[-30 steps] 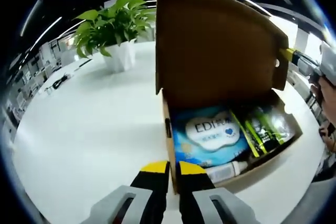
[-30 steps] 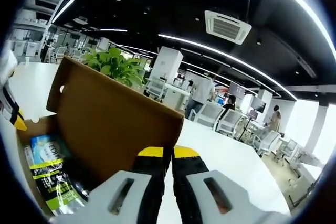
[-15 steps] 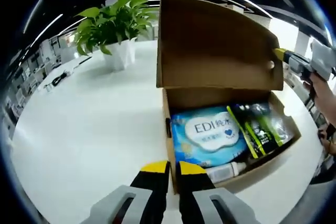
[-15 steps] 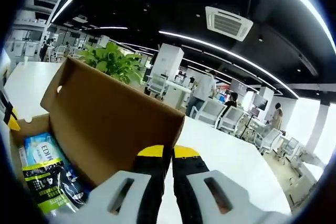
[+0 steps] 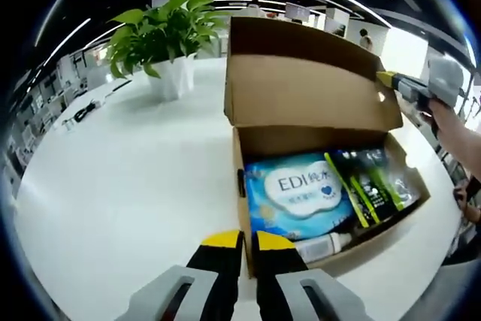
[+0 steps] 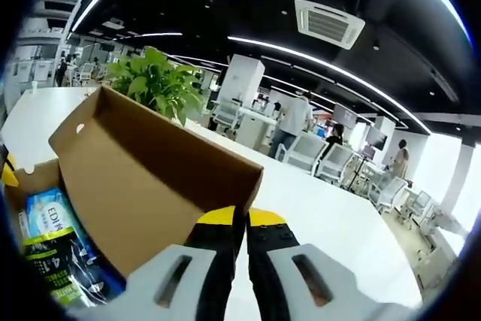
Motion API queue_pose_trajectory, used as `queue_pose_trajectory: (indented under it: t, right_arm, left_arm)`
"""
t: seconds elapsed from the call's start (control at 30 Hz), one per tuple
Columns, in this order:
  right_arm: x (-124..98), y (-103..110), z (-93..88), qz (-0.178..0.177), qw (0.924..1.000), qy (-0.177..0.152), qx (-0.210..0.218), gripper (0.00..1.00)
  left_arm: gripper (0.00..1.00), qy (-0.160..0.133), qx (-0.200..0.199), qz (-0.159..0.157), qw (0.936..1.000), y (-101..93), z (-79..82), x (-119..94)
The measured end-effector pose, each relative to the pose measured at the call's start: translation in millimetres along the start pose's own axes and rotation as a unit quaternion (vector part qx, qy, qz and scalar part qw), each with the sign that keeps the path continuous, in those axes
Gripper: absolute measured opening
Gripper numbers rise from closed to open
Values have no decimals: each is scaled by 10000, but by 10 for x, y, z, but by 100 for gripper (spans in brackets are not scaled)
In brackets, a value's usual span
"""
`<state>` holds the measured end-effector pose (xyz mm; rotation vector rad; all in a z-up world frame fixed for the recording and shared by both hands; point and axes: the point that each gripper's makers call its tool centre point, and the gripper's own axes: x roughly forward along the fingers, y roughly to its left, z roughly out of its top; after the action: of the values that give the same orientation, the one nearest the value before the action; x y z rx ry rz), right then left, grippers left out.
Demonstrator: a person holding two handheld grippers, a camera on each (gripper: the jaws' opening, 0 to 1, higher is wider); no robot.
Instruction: Operate the shoe box by opening the lid, removing the specified soft item, and placing it in the target area until the item is outside and the box remains undamaged.
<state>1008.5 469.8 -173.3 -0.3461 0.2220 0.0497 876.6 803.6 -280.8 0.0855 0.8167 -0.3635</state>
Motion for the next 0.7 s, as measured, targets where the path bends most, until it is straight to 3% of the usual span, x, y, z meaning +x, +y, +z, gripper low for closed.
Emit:
queue_pose_trajectory:
  t: [0.7]
  right_arm:
    - [312, 63, -327, 129, 9992, 390, 9, 2]
  left_arm:
    - [5, 5, -27, 0, 10000, -5, 1, 0]
